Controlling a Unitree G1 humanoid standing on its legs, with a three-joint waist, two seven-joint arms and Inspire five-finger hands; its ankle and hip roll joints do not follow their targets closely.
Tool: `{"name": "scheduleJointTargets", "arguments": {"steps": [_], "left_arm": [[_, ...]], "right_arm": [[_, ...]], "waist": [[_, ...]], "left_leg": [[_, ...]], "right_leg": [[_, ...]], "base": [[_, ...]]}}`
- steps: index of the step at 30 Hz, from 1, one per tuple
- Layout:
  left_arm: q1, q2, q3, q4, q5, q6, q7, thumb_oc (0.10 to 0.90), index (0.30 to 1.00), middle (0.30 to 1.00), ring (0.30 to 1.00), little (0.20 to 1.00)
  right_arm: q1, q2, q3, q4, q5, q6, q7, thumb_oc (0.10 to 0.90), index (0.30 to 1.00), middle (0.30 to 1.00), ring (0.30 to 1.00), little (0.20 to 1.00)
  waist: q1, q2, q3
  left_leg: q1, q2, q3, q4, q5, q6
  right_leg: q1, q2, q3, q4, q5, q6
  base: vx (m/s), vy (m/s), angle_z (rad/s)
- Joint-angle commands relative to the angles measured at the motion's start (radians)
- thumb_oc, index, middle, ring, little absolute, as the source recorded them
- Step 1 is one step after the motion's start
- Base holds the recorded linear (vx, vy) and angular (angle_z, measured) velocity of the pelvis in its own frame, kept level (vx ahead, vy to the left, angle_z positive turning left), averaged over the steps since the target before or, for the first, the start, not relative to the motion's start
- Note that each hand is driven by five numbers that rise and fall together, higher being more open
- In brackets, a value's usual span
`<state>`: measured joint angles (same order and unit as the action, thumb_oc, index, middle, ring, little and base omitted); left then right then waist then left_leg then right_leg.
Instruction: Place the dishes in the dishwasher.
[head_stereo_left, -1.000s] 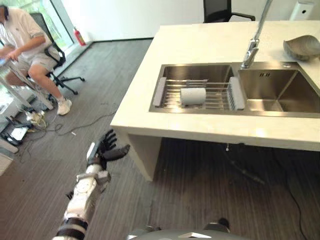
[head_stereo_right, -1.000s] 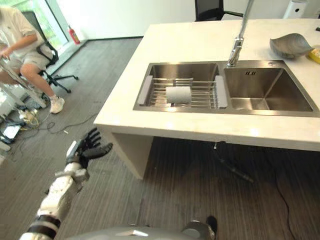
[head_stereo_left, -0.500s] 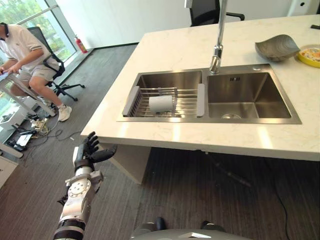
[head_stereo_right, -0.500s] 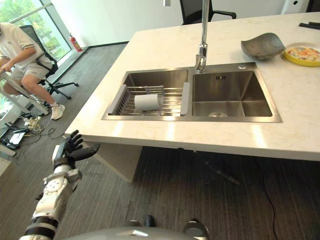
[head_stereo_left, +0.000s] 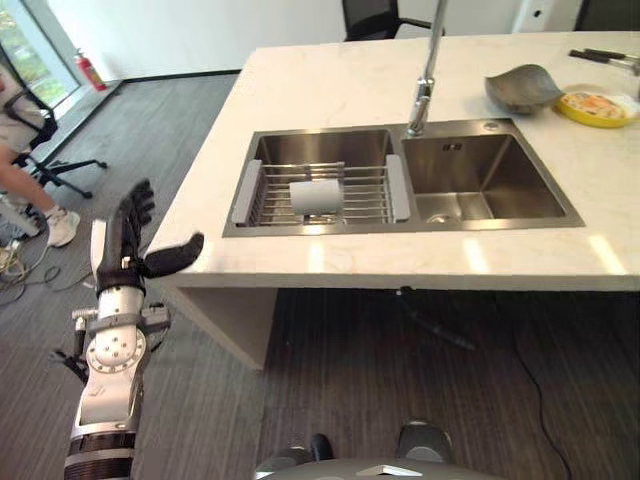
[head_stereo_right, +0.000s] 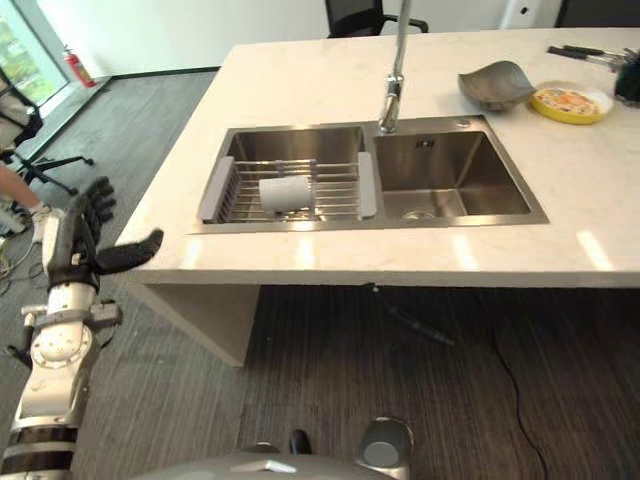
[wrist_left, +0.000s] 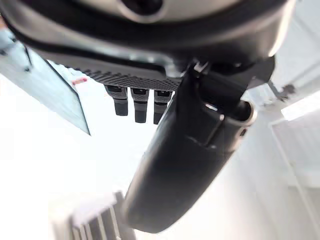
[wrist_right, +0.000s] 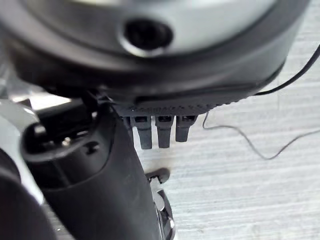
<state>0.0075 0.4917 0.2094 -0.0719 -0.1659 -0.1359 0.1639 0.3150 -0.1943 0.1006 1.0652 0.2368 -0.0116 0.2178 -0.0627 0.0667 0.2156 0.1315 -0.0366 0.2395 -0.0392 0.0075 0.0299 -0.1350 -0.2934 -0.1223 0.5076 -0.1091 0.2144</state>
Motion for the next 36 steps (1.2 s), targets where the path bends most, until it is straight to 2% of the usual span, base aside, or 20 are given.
{"name": "scheduleJointTargets", "arguments": {"steps": [1, 3, 4, 5, 8, 13, 19, 20, 21, 22, 24, 26, 27, 30, 36], "left_arm": [[-0.141, 0.071, -0.028, -0.165, -0.044, -0.153, -0.025, 0.800, 0.900, 0.900, 0.900, 0.900], [-0.164, 0.075, -0.069, -0.149, -0.066, -0.167, -0.028, 0.800, 0.900, 0.900, 0.900, 0.900], [-0.172, 0.070, -0.070, -0.137, -0.071, -0.158, -0.023, 0.800, 0.900, 0.900, 0.900, 0.900], [-0.175, 0.069, -0.078, -0.129, -0.078, -0.156, -0.028, 0.800, 0.900, 0.900, 0.900, 0.900], [-0.224, 0.057, -0.123, -0.054, -0.088, -0.152, -0.035, 0.800, 0.900, 0.900, 0.900, 0.900], [-0.303, 0.073, -0.173, 0.054, -0.060, -0.141, -0.015, 0.800, 0.900, 0.900, 0.900, 0.900], [-0.390, 0.133, -0.266, 0.225, 0.046, -0.097, -0.017, 0.800, 0.900, 0.900, 0.900, 0.900], [-0.460, 0.167, -0.292, 0.256, 0.051, -0.120, -0.034, 0.800, 0.900, 0.900, 0.900, 0.900], [-0.495, 0.183, -0.330, 0.257, 0.083, -0.114, -0.045, 0.800, 0.900, 0.900, 0.900, 0.900], [-0.517, 0.190, -0.374, 0.283, 0.139, -0.098, -0.035, 0.800, 0.900, 0.900, 0.900, 0.900], [-0.564, 0.229, -0.448, 0.347, 0.204, -0.087, -0.042, 0.800, 0.900, 0.900, 0.900, 0.900], [-0.584, 0.245, -0.479, 0.375, 0.221, -0.083, -0.050, 0.800, 0.900, 0.900, 0.900, 0.900], [-0.618, 0.268, -0.531, 0.420, 0.266, -0.069, -0.066, 0.800, 0.900, 0.900, 0.900, 0.900], [-0.670, 0.299, -0.603, 0.477, 0.341, -0.068, -0.070, 0.800, 0.900, 0.900, 0.900, 0.900], [-0.753, 0.322, -0.689, 0.556, 0.410, -0.061, -0.060, 0.800, 0.900, 0.900, 0.900, 0.900]], "right_arm": [[0.048, 0.022, 0.040, -0.058, 0.005, -0.030, 0.006, 0.800, 0.900, 0.900, 0.900, 0.900], [0.057, 0.012, 0.034, -0.045, 0.008, -0.024, 0.012, 0.800, 0.900, 0.900, 0.900, 0.900], [0.061, 0.009, 0.023, -0.039, 0.008, -0.021, 0.012, 0.800, 0.900, 0.900, 0.900, 0.900], [0.066, 0.009, 0.026, -0.024, 0.001, -0.019, 0.014, 0.800, 0.900, 0.900, 0.900, 0.900], [0.065, -0.011, 0.031, 0.018, -0.008, -0.014, 0.027, 0.800, 0.900, 0.900, 0.900, 0.900], [0.047, -0.044, 0.032, 0.053, 0.000, -0.010, 0.024, 0.800, 0.900, 0.900, 0.900, 0.900], [0.043, -0.048, 0.019, 0.109, 0.045, 0.000, 0.031, 0.800, 0.900, 0.900, 0.900, 0.900], [0.014, -0.208, -0.061, 0.186, 0.052, 0.010, 0.052, 0.800, 0.900, 0.900, 0.900, 0.900], [-0.022, -0.183, -0.043, 0.214, 0.062, -0.021, 0.015, 0.800, 0.900, 0.900, 0.900, 0.900], [-0.050, -0.131, -0.016, 0.197, 0.077, -0.025, 0.004, 0.800, 0.900, 0.900, 0.900, 0.900], [-0.062, -0.092, 0.018, 0.181, 0.103, -0.001, 0.020, 0.800, 0.900, 0.900, 0.900, 0.900], [-0.067, -0.085, 0.033, 0.180, 0.100, 0.002, 0.023, 0.800, 0.900, 0.900, 0.900, 0.900], [-0.073, -0.076, 0.052, 0.175, 0.089, 0.004, 0.026, 0.800, 0.900, 0.900, 0.900, 0.900], [-0.067, -0.076, 0.061, 0.169, 0.089, 0.003, 0.033, 0.800, 0.900, 0.900, 0.900, 0.900], [-0.065, -0.085, 0.055, 0.168, 0.091, -0.003, 0.026, 0.800, 0.900, 0.900, 0.900, 0.900]], "waist": [[-0.053, 0.021, -0.050], [-0.071, 0.011, -0.058], [-0.070, 0.003, -0.065], [-0.068, -0.007, -0.073], [-0.062, -0.010, -0.085], [-0.080, -0.004, -0.074], [-0.102, 0.001, -0.078], [-0.098, -0.006, -0.083], [-0.086, -0.004, -0.093], [-0.080, -0.005, -0.095], [-0.080, 0.001, -0.106], [-0.082, 0.004, -0.111], [-0.085, 0.005, -0.118], [-0.092, 0.003, -0.125], [-0.101, 0.001, -0.130]], "left_leg": [[-0.030, 0.041, -0.050, 0.047, -0.065, -0.080], [-0.018, 0.046, -0.055, 0.046, -0.072, -0.096], [-0.015, 0.048, -0.043, 0.059, -0.088, -0.104], [-0.014, 0.048, -0.034, 0.074, -0.092, -0.110], [-0.019, 0.085, -0.020, 0.107, -0.090, -0.140], [-0.017, 0.126, -0.043, 0.123, -0.054, -0.166], [0.011, 0.150, -0.048, 0.099, -0.025, -0.181], [0.017, 0.156, -0.052, 0.091, -0.012, -0.186], [0.018, 0.158, -0.059, 0.086, -0.008, -0.183], [0.023, 0.160, -0.066, 0.080, -0.007, -0.183], [0.038, 0.161, -0.062, 0.062, -0.009, -0.184], [0.046, 0.162, -0.057, 0.052, -0.009, -0.185], [0.058, 0.163, -0.053, 0.033, -0.010, -0.187], [0.072, 0.161, -0.048, 0.001, -0.011, -0.187], [0.081, 0.150, -0.032, -0.028, -0.018, -0.181]], "right_leg": [[0.046, 0.013, 0.001, -0.229, 0.117, 0.013], [0.039, 0.001, 0.021, -0.345, 0.186, 0.025], [0.062, -0.007, 0.003, -0.407, 0.182, 0.034], [0.085, -0.014, -0.011, -0.435, 0.206, 0.038], [0.135, 0.015, -0.037, -0.496, 0.178, 0.041], [0.152, 0.052, -0.053, -0.442, 0.119, 0.002], [0.176, 0.076, -0.068, -0.420, 0.095, -0.013], [0.189, 0.086, -0.073, -0.431, 0.094, -0.016], [0.201, 0.091, -0.085, -0.447, 0.092, -0.019], [0.219, 0.093, -0.096, -0.465, 0.094, -0.018], [0.241, 0.099, -0.104, -0.491, 0.097, -0.013], [0.248, 0.101, -0.106, -0.502, 0.100, -0.012], [0.260, 0.104, -0.108, -0.519, 0.105, -0.012], [0.266, 0.107, -0.105, -0.535, 0.109, -0.008], [0.257, 0.100, -0.096, -0.545, 0.122, 0.002]], "base": [[0.07, -0.214, -0.02], [0.13, -0.201, -0.07], [0.16, -0.189, -0.05], [0.14, -0.197, 0.02], [0.11, -0.222, -0.09], [0.05, -0.149, -0.06], [0.04, -0.082, 0.14], [0.07, -0.101, 0.05], [0.08, -0.091, 0.04], [0.09, -0.049, 0.11], [0.09, -0.005, 0.34], [0.06, 0.007, 0.21], [0.06, 0.003, 0.01], [0.04, 0.004, 0.00], [0.01, 0.013, -0.02]]}}
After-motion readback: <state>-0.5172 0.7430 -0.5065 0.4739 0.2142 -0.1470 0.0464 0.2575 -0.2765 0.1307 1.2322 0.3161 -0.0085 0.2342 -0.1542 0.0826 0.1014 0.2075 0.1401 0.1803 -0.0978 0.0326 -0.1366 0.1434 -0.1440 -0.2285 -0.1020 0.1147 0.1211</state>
